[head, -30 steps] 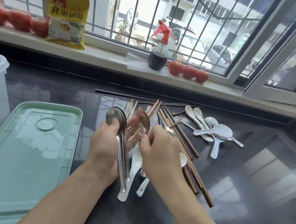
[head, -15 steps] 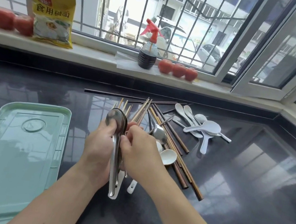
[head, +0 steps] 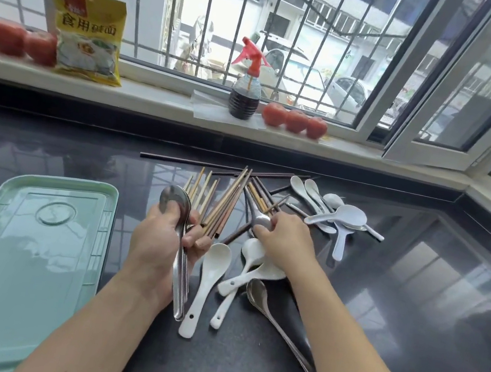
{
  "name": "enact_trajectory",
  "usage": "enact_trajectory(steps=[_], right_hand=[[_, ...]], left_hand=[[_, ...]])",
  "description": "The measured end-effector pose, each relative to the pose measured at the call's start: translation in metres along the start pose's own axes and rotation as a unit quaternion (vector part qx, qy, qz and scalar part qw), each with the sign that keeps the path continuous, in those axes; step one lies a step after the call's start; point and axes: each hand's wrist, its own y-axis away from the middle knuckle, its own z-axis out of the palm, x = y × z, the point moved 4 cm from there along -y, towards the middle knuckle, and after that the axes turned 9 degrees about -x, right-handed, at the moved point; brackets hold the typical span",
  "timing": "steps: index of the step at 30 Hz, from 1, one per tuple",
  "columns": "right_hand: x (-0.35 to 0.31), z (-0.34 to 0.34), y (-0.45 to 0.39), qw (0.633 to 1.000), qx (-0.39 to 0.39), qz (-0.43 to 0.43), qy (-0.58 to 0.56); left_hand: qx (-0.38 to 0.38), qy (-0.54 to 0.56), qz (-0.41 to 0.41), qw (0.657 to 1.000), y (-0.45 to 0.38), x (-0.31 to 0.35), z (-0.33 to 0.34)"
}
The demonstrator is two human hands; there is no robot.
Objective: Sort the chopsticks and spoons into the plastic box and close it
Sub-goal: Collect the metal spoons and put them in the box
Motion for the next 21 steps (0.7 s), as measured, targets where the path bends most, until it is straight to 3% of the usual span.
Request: enact_trajectory(steps=[3,6,8,10,15,18,21], right_hand=[[0.003,-0.012,0.005,0.988,0.031,-0.016,-0.153],[-0.004,-0.034,0.025,0.903,0.02,-0.11,-0.415],[-0.017,-0.046,0.044,0.848,0.032,-0.22,-0.481],[-0.027,-0.048,0.064,0.839,0.066,-0.327,-0.431],[-0.034,-0.029,0.087,0.829,0.161,-0.517,-0.139],[-0.039,-0.023,0.086,0.806,0.171,-0.566,-0.015],[-0.039,-0.023,0.079,0.807,0.175,-0.563,0.024]], left_hand=[[-0.011,-0.023,-0.039,0.999,0.001,0.0,-0.001],[-0.039,-0.026,-0.107,0.993,0.004,-0.005,0.002],[-0.06,-0.03,-0.163,0.984,0.008,-0.01,0.006],[-0.092,-0.036,-0.214,0.972,0.012,-0.013,0.01],[-0.2,-0.056,-0.293,0.933,0.018,-0.018,0.012],[-0.231,-0.071,-0.301,0.922,0.019,-0.021,0.014],[-0.216,-0.091,-0.283,0.93,0.02,-0.02,0.017]])
